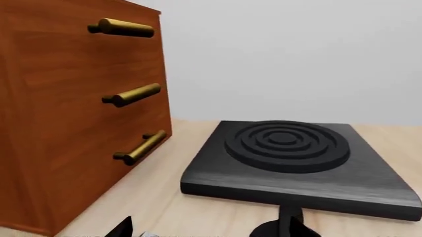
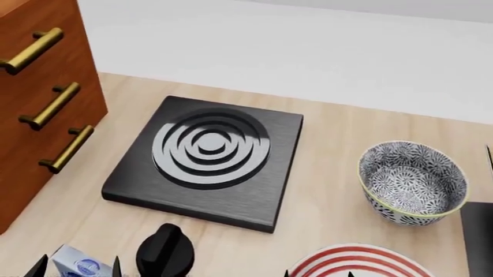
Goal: Pick up the cream cheese and put it in the bowl.
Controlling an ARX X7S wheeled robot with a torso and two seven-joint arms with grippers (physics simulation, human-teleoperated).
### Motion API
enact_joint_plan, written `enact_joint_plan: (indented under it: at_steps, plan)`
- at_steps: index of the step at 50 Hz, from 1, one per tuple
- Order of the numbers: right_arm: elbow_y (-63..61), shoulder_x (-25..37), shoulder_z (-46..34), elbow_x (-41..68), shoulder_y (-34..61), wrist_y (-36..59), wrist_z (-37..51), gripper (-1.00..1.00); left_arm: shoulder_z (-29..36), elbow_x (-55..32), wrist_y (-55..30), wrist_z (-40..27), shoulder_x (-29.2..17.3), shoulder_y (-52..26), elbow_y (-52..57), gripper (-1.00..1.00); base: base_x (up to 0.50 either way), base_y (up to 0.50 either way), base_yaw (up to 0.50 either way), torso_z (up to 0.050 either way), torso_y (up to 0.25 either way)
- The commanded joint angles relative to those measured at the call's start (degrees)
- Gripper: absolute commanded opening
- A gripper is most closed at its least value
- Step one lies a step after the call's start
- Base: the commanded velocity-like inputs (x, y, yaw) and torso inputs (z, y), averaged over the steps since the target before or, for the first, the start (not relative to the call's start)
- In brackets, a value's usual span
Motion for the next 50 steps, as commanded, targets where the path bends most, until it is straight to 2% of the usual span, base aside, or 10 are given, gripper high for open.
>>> enact_joint_plan:
  at_steps: [1,12,18,26,28,31,35,41,50]
  plan:
    - [-0.1,0.2,-0.2,0.3,-0.1,-0.2,0.2,1.0,0.3,-0.2,-0.1,-0.4,-0.2,0.0,0.3,1.0,0.32,-0.18,0.0,0.0,0.0]
    - [-0.8,0.6,-0.3,0.3,-0.2,-0.1,0.9,1.0,0.4,-0.1,-1.8,-1.2,-0.9,0.4,3.1,1.0,0.11,-0.05,0.0,0.0,0.0]
    - [-3.9,1.3,0.1,1.3,-0.7,1.9,1.6,1.0,1.1,-0.8,-7.0,-1.2,-2.0,1.0,9.6,1.0,0.0,0.0,0.0,0.0,0.0]
    - [-13.8,3.7,0.3,2.5,-1.4,9.3,4.1,1.0,2.2,-3.6,-18.3,-0.3,-4.6,1.2,22.5,1.0,0.0,0.0,0.0,0.0,0.0]
    - [-17.5,4.7,0.3,3.2,-1.4,12.8,4.9,1.0,2.7,-1.2,-19.8,-2.0,-5.1,1.0,25.1,1.0,0.0,0.0,0.0,0.0,0.0]
    - [-21.8,6.0,0.8,3.8,-1.0,16.8,6.3,1.0,1.8,-4.3,-24.9,-1.4,-5.9,0.5,29.7,1.0,0.0,0.0,0.0,0.0,0.0]
    - [-25.7,7.2,1.9,6.0,-0.2,20.7,6.9,1.0,0.6,-7.6,-29.8,-1.2,-6.3,-0.8,32.6,1.0,0.0,0.0,0.0,0.0,0.0]
    - [-29.6,8.6,3.1,8.6,1.5,25.8,8.1,1.0,1.5,-7.9,-36.5,-2.5,-7.2,-2.7,37.6,1.0,0.0,0.0,0.0,0.0,0.0]
    - [-33.6,9.5,3.1,10.3,3.5,31.2,9.7,1.0,0.9,-8.7,-39.7,-3.5,-7.8,-4.1,42.0,1.0,0.0,0.0,0.0,0.0,0.0]
